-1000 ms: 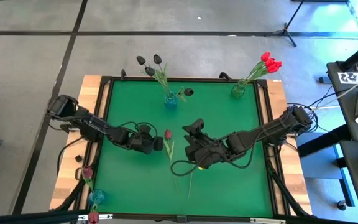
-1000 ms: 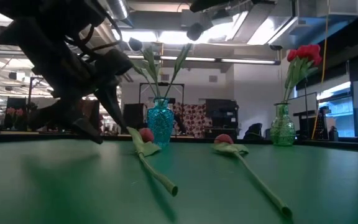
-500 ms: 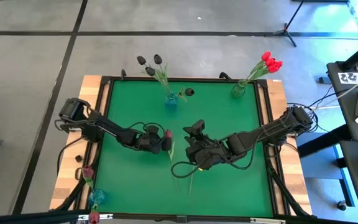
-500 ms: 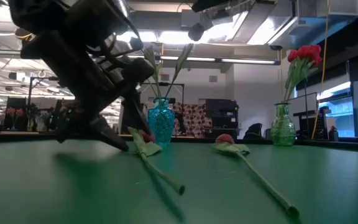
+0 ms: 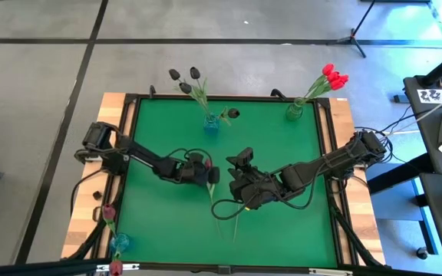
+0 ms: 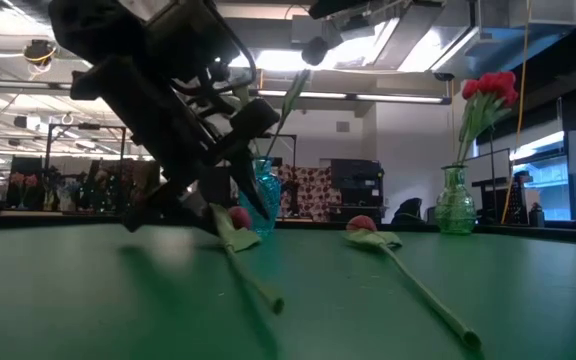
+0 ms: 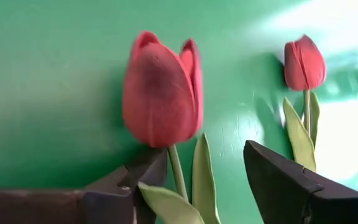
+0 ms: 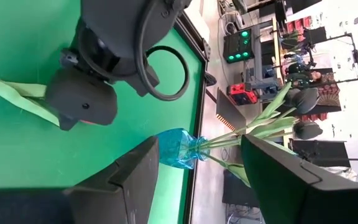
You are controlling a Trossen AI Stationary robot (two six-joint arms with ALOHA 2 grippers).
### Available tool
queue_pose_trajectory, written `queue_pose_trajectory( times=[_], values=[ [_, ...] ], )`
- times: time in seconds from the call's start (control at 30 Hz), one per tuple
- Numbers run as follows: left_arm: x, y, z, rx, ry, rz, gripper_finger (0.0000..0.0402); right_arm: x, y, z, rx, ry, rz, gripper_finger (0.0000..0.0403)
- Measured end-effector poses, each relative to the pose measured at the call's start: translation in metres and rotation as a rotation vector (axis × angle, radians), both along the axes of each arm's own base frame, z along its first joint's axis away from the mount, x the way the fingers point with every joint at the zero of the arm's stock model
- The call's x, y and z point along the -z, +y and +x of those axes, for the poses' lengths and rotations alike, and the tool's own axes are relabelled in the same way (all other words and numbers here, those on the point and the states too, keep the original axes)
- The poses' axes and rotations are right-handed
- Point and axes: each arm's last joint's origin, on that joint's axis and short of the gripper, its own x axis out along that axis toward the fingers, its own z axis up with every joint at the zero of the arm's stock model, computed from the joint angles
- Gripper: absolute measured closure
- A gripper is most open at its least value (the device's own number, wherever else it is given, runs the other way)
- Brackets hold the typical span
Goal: Sort flowers into vase by color
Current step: Put the pink tulip into the bottom blue vase
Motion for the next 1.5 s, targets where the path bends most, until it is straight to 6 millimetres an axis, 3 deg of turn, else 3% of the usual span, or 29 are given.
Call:
queue_pose_trajectory(
  times=[0.33, 0.57, 0.7, 0.87, 1.07, 1.27, 1.5],
  values=[
    [0.001, 0.007, 0.001, -0.04, 0.001, -0.016, 0.029, -0.007, 0.008, -0.009, 0.042, -0.041, -0.079, 0.0175],
    [0.008, 0.006, 0.001, -0.056, 0.007, -0.047, 0.0388, -0.032, 0.009, -0.022, 0.05, -0.156, -0.037, 0.0175],
    [-0.002, 0.003, 0.0, -0.014, -0.011, -0.051, 0.0392, -0.052, 0.007, -0.034, 0.076, -0.267, 0.038, 0.0175],
    [-0.049, -0.002, -0.006, 0.074, -0.125, 0.074, 0.0397, -0.068, 0.006, -0.052, 0.089, -0.358, 0.172, 0.0175],
    [-0.131, -0.012, -0.033, 0.301, -0.315, 0.374, 0.0396, -0.071, 0.007, -0.062, 0.06, -0.347, 0.257, 0.0175],
    [-0.212, -0.031, -0.088, 0.59, -0.671, 0.526, 0.0394, -0.066, 0.01, -0.062, -0.004, -0.288, 0.35, 0.0175],
    [-0.262, -0.044, -0.153, 0.874, -1.045, 0.582, 0.0393, -0.065, 0.011, -0.061, -0.024, -0.276, 0.405, 0.0175]
  ],
)
